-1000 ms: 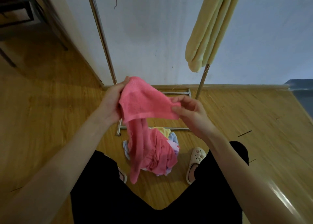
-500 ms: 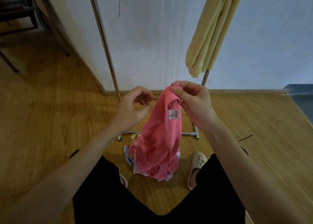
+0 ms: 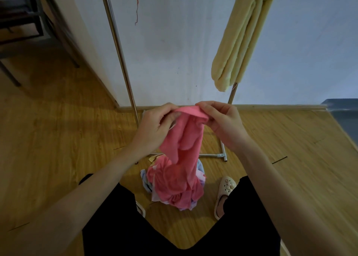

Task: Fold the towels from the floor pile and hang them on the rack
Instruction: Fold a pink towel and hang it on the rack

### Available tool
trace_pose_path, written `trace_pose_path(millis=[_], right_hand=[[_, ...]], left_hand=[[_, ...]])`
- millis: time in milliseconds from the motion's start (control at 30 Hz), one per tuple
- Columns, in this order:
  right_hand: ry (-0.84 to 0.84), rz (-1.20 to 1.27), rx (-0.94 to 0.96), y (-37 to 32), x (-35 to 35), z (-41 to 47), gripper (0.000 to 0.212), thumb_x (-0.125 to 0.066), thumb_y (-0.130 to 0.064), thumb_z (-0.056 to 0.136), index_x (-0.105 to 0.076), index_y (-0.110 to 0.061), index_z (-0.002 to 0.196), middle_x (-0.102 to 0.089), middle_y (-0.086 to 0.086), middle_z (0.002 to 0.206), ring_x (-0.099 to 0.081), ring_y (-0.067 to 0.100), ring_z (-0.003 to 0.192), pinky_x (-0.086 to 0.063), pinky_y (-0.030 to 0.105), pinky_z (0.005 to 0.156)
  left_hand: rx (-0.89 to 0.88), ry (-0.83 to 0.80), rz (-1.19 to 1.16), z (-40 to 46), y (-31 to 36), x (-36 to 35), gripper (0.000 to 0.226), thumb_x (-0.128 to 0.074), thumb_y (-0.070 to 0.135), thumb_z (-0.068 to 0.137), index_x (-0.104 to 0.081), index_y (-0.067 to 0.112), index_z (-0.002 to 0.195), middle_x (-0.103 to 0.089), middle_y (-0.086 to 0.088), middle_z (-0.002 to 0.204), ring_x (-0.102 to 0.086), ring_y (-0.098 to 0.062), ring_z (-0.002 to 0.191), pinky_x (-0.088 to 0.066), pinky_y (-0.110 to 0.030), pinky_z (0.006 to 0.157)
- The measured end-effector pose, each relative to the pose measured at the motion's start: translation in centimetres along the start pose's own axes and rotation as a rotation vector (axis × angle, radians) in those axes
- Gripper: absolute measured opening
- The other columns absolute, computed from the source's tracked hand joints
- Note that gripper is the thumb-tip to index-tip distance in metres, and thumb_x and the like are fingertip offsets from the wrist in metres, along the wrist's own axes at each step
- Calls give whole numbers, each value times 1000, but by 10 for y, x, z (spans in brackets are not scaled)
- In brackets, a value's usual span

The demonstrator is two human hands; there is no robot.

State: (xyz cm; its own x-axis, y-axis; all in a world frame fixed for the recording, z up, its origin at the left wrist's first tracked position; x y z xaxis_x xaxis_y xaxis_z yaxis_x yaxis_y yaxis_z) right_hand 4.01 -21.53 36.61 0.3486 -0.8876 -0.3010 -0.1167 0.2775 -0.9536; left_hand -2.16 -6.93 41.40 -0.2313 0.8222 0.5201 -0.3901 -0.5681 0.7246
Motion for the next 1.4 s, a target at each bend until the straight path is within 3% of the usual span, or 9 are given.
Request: trace_pose_path(millis=[167,300,500,667,800,1000,1167,1300,1400], right_hand=[[-63,-376,46,0,-1,-3,37,-83,-19,69,-68,0,97,-67,14,83,-62,19,75,-52,32,70],[-76,-566,175,-8,-1,-2,19,-69,-6,78,-63,1,95,-62,25,82,-56,21,73,-48,36,67],[-57,-595,178,9,15,-5,22,-67,-4,84,-63,-4,106,-69,19,89,-64,30,79,-52,38,71],[-40,-629,153,30,32,-7,11,-61,-6,90,-70,-1,95,-63,-1,70,-57,1,60,-45,15,59],[55,-524,61,42,51,-5,26,-51,-12,96,-64,10,88,-56,8,69,-57,9,61,-48,25,59],[147,-432,86,35,33,4,21,-54,-10,95,-63,8,88,-49,4,57,-46,10,49,-40,22,48],[176,-386,86,37,16,10,19,-55,-6,94,-64,10,90,-47,5,58,-43,5,47,-37,19,45],[151,-397,116,33,6,7,22,-55,-7,94,-60,14,89,-46,6,59,-43,8,49,-37,19,46],[154,-403,138,26,5,6,17,-55,-6,93,-64,5,83,-49,0,57,-45,6,49,-38,19,47]], left_hand=[[-44,3,28,22,18,6,18,-51,16,97,-63,5,89,-60,-12,68,-55,-18,64,-40,-20,59],[-52,24,39,29,25,12,16,-53,10,96,-63,3,86,-52,2,55,-51,-10,53,-34,-10,55],[30,198,-27,31,17,41,16,-51,13,97,-62,9,86,-49,14,56,-49,2,51,-35,-10,55],[148,368,-46,30,-3,76,17,-50,16,98,-60,9,86,-48,8,60,-46,5,50,-34,-10,52],[255,410,75,27,-30,97,20,-49,19,99,-61,7,88,-51,7,65,-51,8,54,-36,-8,53],[482,109,301,11,-77,74,15,-51,13,95,-51,11,109,-57,-9,93,-60,-28,84,-48,-39,71],[462,-149,201,-2,-77,40,27,-48,-2,91,-62,19,82,-62,4,84,-58,-13,80,-43,-26,67],[676,-399,20,-26,-82,15,20,-50,3,95,-69,9,98,-70,-9,92,-68,-20,82,-59,-29,67],[662,-608,-32,-35,-68,-1,24,-53,-3,92,-66,7,110,-74,-8,92,-72,-15,81,-58,-22,68]])
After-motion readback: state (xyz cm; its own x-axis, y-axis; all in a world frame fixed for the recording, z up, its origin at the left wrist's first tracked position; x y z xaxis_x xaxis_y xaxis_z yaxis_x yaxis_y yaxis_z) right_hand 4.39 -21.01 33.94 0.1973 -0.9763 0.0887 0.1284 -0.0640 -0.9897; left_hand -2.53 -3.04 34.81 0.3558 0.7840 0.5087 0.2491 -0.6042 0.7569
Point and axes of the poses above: each hand's wrist, its own z-axis towards the middle knuckle, its own x-axis out of the back of the hand, y = z × x, the point moved 10 cm from there along z, towards the middle knuckle
